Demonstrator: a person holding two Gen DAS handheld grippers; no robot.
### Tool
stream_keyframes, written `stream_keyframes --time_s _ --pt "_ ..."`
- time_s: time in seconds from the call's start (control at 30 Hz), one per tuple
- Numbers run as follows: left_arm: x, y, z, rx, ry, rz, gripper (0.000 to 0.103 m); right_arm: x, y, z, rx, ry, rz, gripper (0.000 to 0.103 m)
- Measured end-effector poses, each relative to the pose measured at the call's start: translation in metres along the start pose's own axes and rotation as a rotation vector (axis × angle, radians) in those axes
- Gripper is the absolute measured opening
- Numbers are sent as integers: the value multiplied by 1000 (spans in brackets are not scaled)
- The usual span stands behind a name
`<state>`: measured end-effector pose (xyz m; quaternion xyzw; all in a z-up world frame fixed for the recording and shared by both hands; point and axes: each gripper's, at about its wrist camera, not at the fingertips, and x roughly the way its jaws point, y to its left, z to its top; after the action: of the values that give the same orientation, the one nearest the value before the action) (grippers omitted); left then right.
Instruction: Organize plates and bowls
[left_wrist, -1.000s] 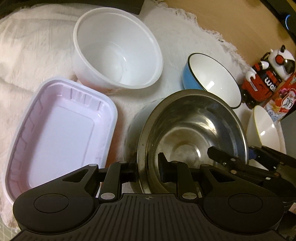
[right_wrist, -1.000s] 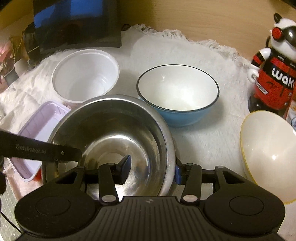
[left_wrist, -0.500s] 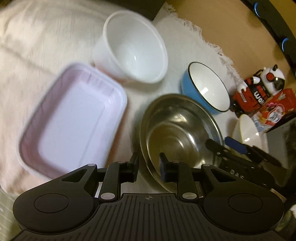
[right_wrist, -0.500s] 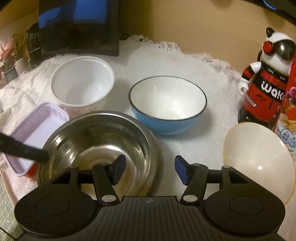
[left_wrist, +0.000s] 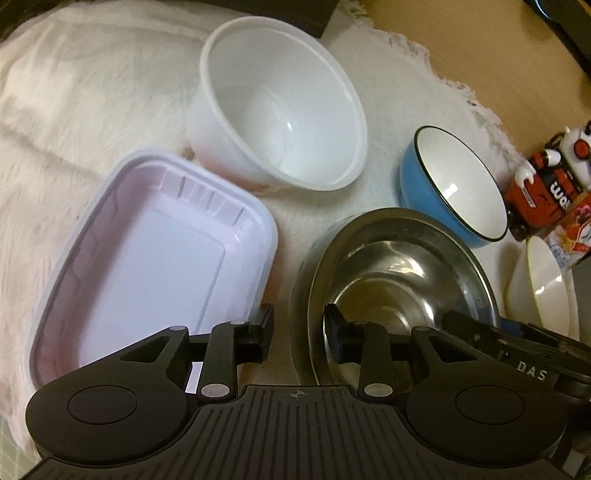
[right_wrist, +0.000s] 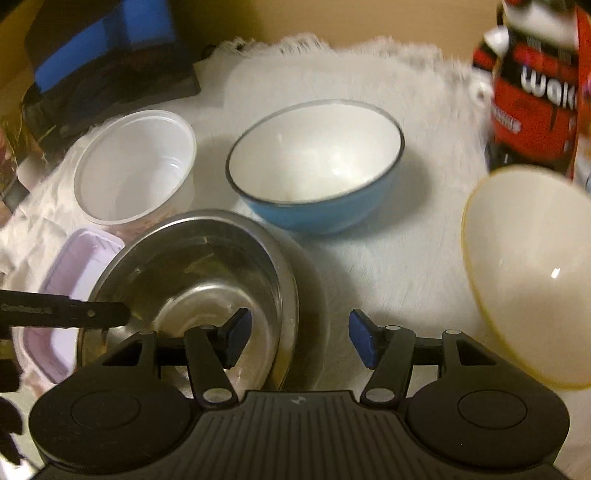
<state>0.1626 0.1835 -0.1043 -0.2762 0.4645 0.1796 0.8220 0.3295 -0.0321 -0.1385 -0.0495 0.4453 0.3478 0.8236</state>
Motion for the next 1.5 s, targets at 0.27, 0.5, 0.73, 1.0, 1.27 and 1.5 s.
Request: stream_keyframes --time_s 0.27,0.5,0.73,1.0,1.27,1.5 --pt "18 -7 5 71 54 -47 32 9 4 -7 38 75 69 59" --pt "23 -28 0 149 99 -40 42 -13 8 -25 26 69 43 58" --pt "27 -52 -7 228 103 -86 42 -32 -5 -60 109 75 2 58" --pt "32 -67 -6 315 97 -50 47 -35 6 -74 107 36 -45 59" --pt "27 -62 -5 302 93 -72 44 -33 6 -75 111 12 -81 59" --pt "14 -62 -2 328 45 -73 43 -34 10 -74 114 -4 -123 59"
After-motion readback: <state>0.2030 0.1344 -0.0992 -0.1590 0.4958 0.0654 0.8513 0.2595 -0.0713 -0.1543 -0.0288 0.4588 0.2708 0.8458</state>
